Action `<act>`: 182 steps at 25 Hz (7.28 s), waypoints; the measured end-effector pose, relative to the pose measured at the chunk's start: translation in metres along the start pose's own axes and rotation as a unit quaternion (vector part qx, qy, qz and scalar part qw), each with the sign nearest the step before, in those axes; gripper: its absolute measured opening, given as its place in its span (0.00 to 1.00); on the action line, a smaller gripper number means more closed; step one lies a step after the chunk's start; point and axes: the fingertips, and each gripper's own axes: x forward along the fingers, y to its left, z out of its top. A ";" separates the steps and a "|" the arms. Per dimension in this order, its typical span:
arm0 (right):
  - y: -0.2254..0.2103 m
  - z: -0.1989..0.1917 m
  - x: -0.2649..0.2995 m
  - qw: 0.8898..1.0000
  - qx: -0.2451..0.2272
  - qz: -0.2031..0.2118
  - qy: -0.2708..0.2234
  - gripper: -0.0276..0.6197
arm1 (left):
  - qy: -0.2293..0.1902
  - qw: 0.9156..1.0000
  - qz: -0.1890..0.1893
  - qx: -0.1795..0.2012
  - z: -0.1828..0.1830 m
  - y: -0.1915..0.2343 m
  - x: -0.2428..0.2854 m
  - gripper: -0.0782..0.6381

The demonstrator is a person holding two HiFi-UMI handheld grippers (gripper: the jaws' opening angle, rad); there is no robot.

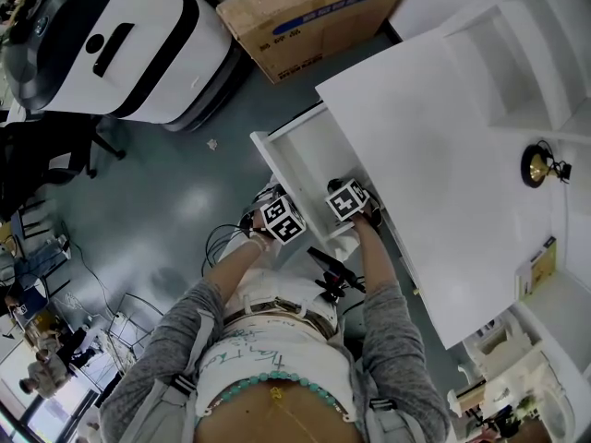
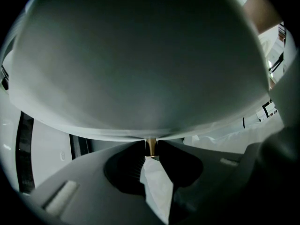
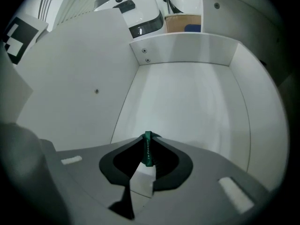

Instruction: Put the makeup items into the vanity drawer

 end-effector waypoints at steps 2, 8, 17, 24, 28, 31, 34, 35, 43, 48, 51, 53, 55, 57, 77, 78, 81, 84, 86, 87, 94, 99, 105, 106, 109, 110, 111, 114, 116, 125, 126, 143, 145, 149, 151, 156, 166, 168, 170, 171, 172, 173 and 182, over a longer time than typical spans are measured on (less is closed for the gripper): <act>0.000 0.001 -0.002 1.000 -0.001 -0.004 -0.004 0.18 | 0.001 1.000 0.003 0.001 -0.001 0.001 0.000 0.24; 0.000 0.003 -0.008 1.000 -0.010 -0.015 -0.011 0.19 | -0.003 1.000 0.001 0.001 0.001 0.000 -0.001 0.24; 0.006 0.002 -0.016 1.000 -0.015 -0.015 -0.022 0.22 | -0.004 1.000 0.002 0.001 0.002 0.000 0.000 0.24; 0.014 0.004 -0.023 0.999 -0.023 -0.013 -0.029 0.23 | -0.003 1.000 0.003 0.001 0.000 0.000 0.000 0.24; 0.018 0.004 -0.028 0.999 -0.028 -0.010 -0.031 0.26 | -0.003 1.000 0.004 0.002 0.001 0.000 0.000 0.24; 0.022 0.004 -0.033 0.999 -0.037 -0.008 -0.033 0.27 | -0.004 1.000 0.004 0.002 0.002 -0.001 0.000 0.24; 0.024 0.005 -0.037 0.999 -0.038 -0.006 -0.037 0.29 | -0.004 1.000 0.004 0.002 0.002 0.000 0.000 0.24; 0.025 0.005 -0.038 0.999 -0.038 -0.005 -0.039 0.29 | -0.004 1.000 0.005 0.003 0.001 0.000 0.001 0.24; 0.029 0.009 -0.054 0.997 -0.044 -0.007 -0.055 0.30 | -0.005 1.000 0.005 0.003 0.000 0.001 0.000 0.24; 0.032 0.010 -0.063 0.997 -0.050 -0.006 -0.061 0.32 | -0.006 1.000 0.005 0.003 0.000 0.001 0.000 0.24; 0.033 0.012 -0.069 0.996 -0.051 -0.006 -0.068 0.32 | -0.005 1.000 0.005 0.003 0.001 0.002 0.001 0.24; 0.036 0.013 -0.072 0.996 -0.054 -0.007 -0.074 0.32 | -0.005 1.000 0.005 0.003 0.001 0.001 0.001 0.24; 0.038 0.013 -0.077 0.995 -0.058 -0.008 -0.080 0.31 | -0.005 1.000 0.005 0.004 0.001 0.001 0.001 0.24; 0.040 0.015 -0.084 0.994 -0.058 -0.009 -0.088 0.29 | -0.005 1.000 0.004 0.006 0.001 0.001 0.001 0.24; 0.052 0.026 -0.147 0.984 -0.041 -0.040 -0.169 0.22 | -0.003 1.000 0.003 0.004 0.000 0.000 -0.001 0.24; 0.052 0.026 -0.148 0.984 -0.041 -0.040 -0.169 0.22 | -0.003 1.000 0.003 0.004 0.000 0.000 -0.001 0.24; 0.053 0.025 -0.149 0.984 -0.038 -0.042 -0.170 0.20 | -0.003 1.000 0.004 0.004 0.000 0.001 -0.001 0.24; 0.055 0.024 -0.151 0.984 -0.035 -0.046 -0.171 0.18 | -0.005 1.000 0.003 0.005 -0.001 0.002 0.000 0.24; 0.056 0.023 -0.153 0.983 -0.034 -0.048 -0.172 0.17 | -0.005 1.000 0.002 0.005 -0.001 0.002 0.000 0.24; 0.056 0.023 -0.154 0.983 -0.032 -0.048 -0.173 0.16 | -0.005 1.000 0.002 0.005 -0.001 0.002 0.000 0.24; 0.056 0.019 -0.166 0.981 -0.014 -0.061 -0.185 0.10 | -0.004 1.000 0.000 0.010 -0.001 0.002 -0.002 0.24; 0.054 0.013 -0.174 0.980 -0.008 -0.073 -0.185 0.09 | -0.004 1.000 0.001 0.010 0.000 0.002 -0.001 0.24; 0.051 0.007 -0.189 0.974 0.029 -0.076 -0.210 0.09 | -0.004 1.000 -0.001 0.013 -0.001 0.002 -0.001 0.24; 0.051 0.006 -0.192 0.974 0.032 -0.077 -0.213 0.09 | -0.004 1.000 -0.001 0.013 -0.001 0.002 -0.002 0.24; 0.049 0.002 -0.202 0.971 0.045 -0.079 -0.221 0.09 | -0.004 1.000 -0.002 0.015 -0.001 0.003 -0.002 0.24; 0.048 -0.001 -0.205 0.970 0.052 -0.080 -0.223 0.09 | -0.005 1.000 -0.002 0.016 -0.001 0.003 -0.002 0.24; 0.047 -0.003 -0.209 0.969 0.058 -0.083 -0.225 0.09 | -0.005 1.000 -0.002 0.016 -0.001 0.003 -0.002 0.24; 0.043 -0.010 -0.216 0.964 0.078 -0.092 -0.237 0.09 | -0.005 1.000 -0.002 0.015 -0.002 0.003 -0.003 0.24; 0.041 -0.015 -0.221 0.961 0.094 -0.097 -0.243 0.09 | -0.005 1.000 -0.003 0.016 -0.002 0.003 -0.002 0.24; 0.037 -0.031 -0.243 0.947 0.140 -0.115 -0.265 0.09 | -0.002 1.000 -0.007 0.022 0.002 0.003 -0.001 0.24; 0.038 -0.031 -0.244 0.946 0.141 -0.116 -0.267 0.09 | -0.003 1.000 -0.007 0.023 0.003 0.003 0.000 0.24; 0.044 -0.055 -0.258 0.937 0.169 -0.130 -0.278 0.09 | -0.001 1.000 -0.008 0.030 0.015 0.003 0.004 0.24; 0.044 -0.057 -0.260 0.936 0.172 -0.132 -0.278 0.09 | -0.002 0.999 -0.009 0.030 0.017 0.003 0.004 0.24; 0.045 -0.062 -0.262 0.934 0.178 -0.137 -0.278 0.09 | -0.001 0.999 -0.009 0.032 0.019 0.003 0.004 0.24; 0.046 -0.064 -0.264 0.933 0.181 -0.140 -0.278 0.09 | -0.001 0.999 -0.009 0.032 0.021 0.003 0.004 0.24; 0.046 -0.070 -0.264 0.931 0.188 -0.144 -0.277 0.09 | -0.002 0.999 -0.010 0.033 0.025 0.004 0.006 0.24; 0.046 -0.079 -0.265 0.926 0.205 -0.148 -0.279 0.09 | -0.002 0.999 -0.011 0.037 0.031 0.005 0.008 0.24; 0.045 -0.081 -0.265 0.925 0.209 -0.150 -0.278 0.09 | -0.002 0.999 -0.012 0.039 0.033 0.006 0.009 0.24; 0.045 -0.084 -0.265 0.924 0.215 -0.151 -0.279 0.09 | -0.002 0.999 -0.013 0.040 0.035 0.006 0.010 0.24; 0.045 -0.084 -0.266 0.923 0.217 -0.152 -0.279 0.09 | -0.002 0.999 -0.013 0.041 0.036 0.006 0.010 0.24; 0.045 -0.085 -0.266 0.922 0.219 -0.152 -0.279 0.09 | -0.002 0.999 -0.014 0.042 0.037 0.006 0.010 0.24; 0.045 -0.087 -0.266 0.922 0.221 -0.153 -0.279 0.09 | -0.003 0.999 -0.014 0.042 0.039 0.007 0.010 0.24; 0.041 -0.097 -0.270 0.918 0.234 -0.161 -0.276 0.09 | -0.001 0.999 -0.014 0.047 0.054 0.008 0.013 0.24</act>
